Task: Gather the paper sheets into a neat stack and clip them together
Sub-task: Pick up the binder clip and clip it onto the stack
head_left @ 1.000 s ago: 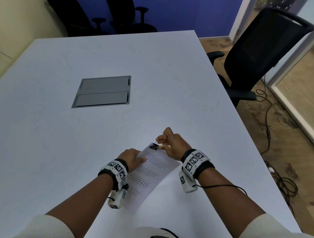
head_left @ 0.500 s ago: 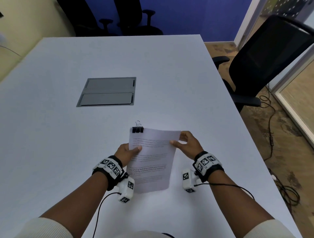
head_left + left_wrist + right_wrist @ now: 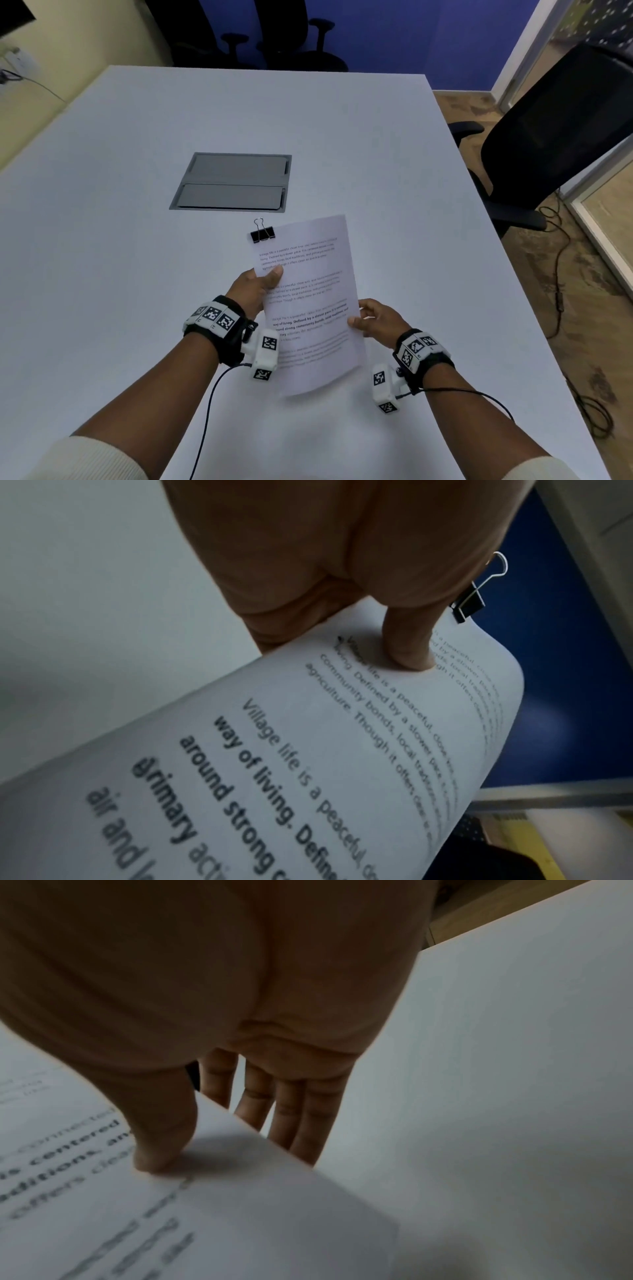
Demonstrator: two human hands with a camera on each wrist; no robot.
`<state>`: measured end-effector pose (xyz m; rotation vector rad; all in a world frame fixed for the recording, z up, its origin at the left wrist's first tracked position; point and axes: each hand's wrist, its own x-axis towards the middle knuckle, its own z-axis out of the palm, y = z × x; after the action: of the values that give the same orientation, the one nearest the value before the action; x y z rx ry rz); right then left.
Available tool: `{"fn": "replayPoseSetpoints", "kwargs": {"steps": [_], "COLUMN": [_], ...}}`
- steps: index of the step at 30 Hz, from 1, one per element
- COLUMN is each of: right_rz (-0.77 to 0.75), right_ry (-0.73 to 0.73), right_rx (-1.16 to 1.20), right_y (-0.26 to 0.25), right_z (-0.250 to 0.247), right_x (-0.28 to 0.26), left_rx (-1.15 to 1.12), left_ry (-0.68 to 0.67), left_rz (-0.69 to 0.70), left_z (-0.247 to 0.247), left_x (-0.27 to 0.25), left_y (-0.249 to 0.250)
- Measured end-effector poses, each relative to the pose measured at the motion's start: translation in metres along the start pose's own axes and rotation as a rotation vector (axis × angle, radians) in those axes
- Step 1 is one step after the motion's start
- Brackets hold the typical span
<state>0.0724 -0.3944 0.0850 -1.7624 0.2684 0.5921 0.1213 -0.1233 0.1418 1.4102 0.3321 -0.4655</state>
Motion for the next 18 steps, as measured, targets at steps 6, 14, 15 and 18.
{"fn": "replayPoseSetpoints", "kwargs": {"steps": [6, 14, 15, 18], "right_rz": [0.030, 0.013, 0.008, 0.018], "right_ry": [-0.122, -0.005, -0.003, 0.011], "right_rx": [-0.023, -0.170, -0.169, -0.137], "right_y": [-0.011, -0.019, -0.021, -0.028], "right_z": [0.009, 0.032, 0.036, 0.044], "right_x": [0.000, 0.028, 0.032, 0.046], "left_rx": [-0.022, 0.085, 0.096, 0.149], "left_ry": [0.166, 0.298, 0.307, 0.292], "left_rz": [0.012, -0.066, -0.108, -0.194], "left_z": [-0.025, -0.066, -0.071, -0.076], "left_x": [0.014, 0.032, 0.033, 0.028], "left_y": [0.004, -0.021, -0.026, -0.033]}}
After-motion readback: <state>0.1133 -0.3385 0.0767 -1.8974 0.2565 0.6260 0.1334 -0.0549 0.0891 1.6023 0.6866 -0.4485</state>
